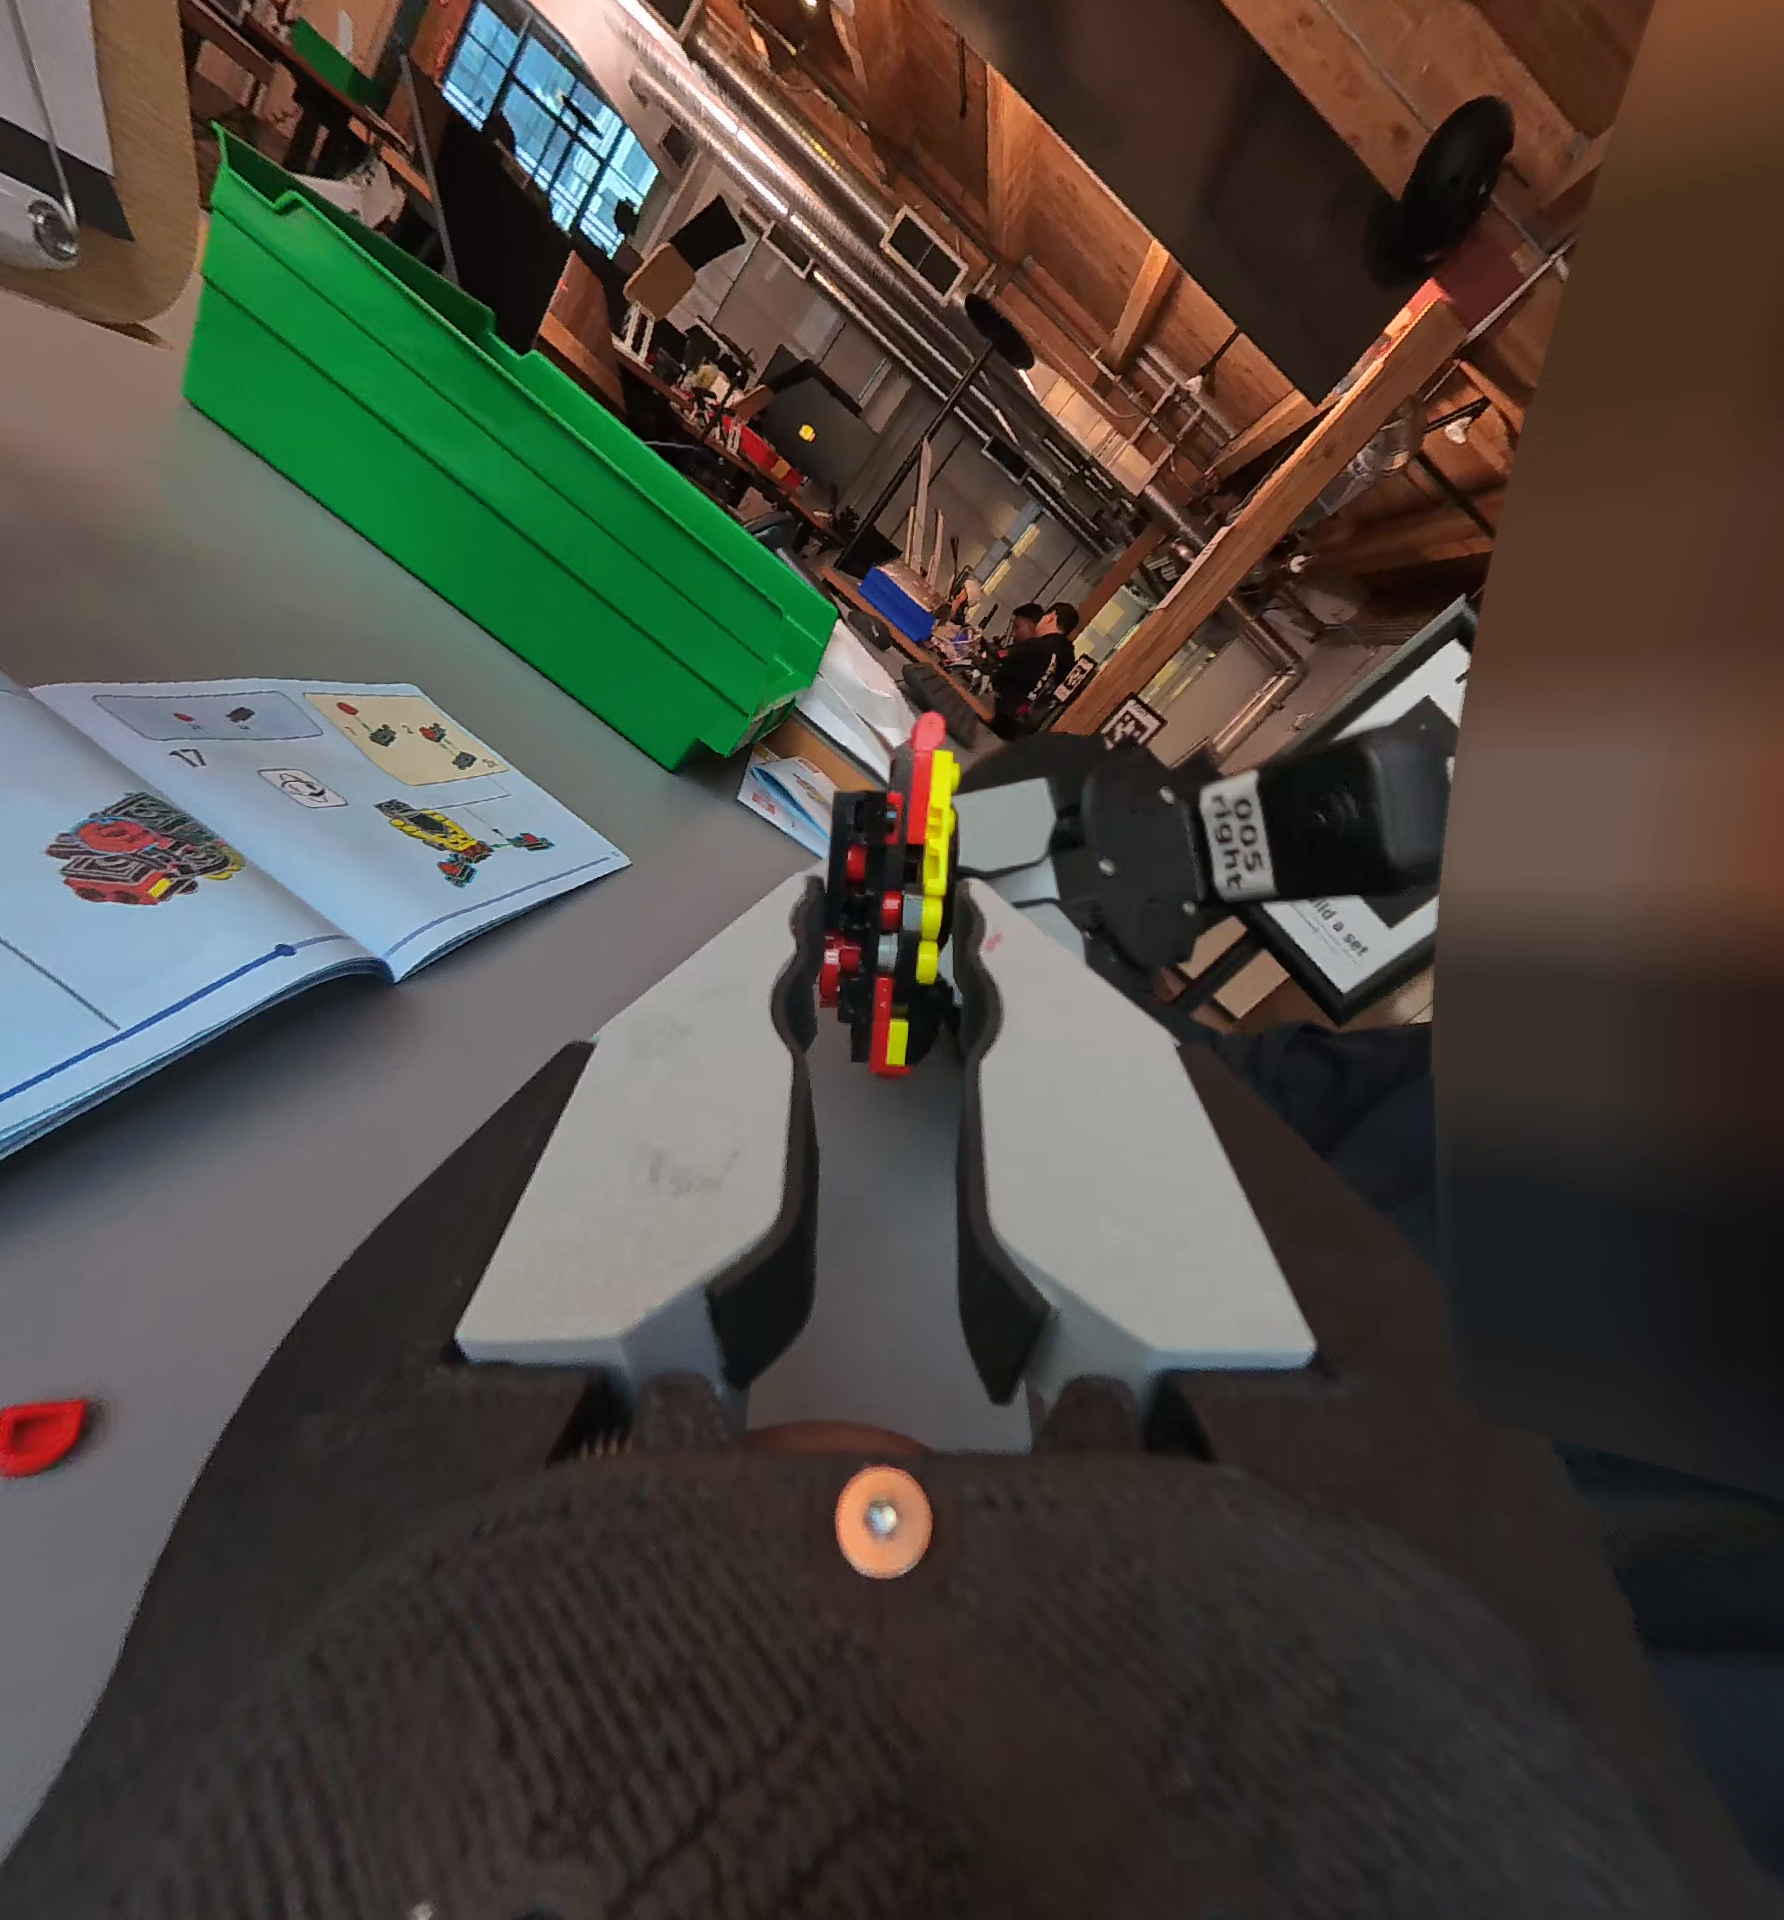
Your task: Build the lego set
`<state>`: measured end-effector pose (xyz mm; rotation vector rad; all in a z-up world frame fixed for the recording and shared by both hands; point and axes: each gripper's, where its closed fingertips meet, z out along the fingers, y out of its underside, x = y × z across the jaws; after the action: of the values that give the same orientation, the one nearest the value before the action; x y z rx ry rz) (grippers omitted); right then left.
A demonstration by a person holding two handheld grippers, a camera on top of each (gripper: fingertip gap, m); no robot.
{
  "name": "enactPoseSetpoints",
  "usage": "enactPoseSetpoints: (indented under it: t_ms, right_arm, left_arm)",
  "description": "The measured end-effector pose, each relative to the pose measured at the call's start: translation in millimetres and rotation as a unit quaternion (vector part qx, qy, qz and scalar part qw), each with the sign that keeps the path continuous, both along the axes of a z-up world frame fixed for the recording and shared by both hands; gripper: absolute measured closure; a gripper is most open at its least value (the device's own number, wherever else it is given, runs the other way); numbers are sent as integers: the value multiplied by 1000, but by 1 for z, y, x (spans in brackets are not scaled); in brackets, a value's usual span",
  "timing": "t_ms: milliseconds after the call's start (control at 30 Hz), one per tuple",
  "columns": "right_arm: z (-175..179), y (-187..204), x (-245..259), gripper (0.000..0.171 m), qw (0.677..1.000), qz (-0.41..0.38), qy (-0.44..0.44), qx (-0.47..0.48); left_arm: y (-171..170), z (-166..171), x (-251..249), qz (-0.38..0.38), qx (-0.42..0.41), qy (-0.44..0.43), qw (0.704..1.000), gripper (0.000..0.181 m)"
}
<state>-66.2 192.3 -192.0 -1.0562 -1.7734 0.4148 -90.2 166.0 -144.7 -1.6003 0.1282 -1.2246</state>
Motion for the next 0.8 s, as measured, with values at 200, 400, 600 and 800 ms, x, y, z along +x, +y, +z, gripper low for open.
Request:
enactPoseSetpoints:
  t_ms: [200, 400, 600, 800]
  right_arm:
    - [-46, 4, 14, 167, 981, 13, -126, -145]
    - [-59, -4, 20, 166, 970, 36, -163, -179]
    - [-12, -15, 21, 143, 949, 101, -89, -284]
    - [8, -30, 16, 138, 919, 146, -85, -356]
  left_arm:
    - [-2, -11, 8, -22, -25, 21, 999, 160]
    - [-4, -17, 13, -41, -46, 28, 998, 160]
    - [-10, -25, 24, -83, -62, 56, 993, 159]
    - [-7, -34, 28, -97, -49, 137, 985, 160]
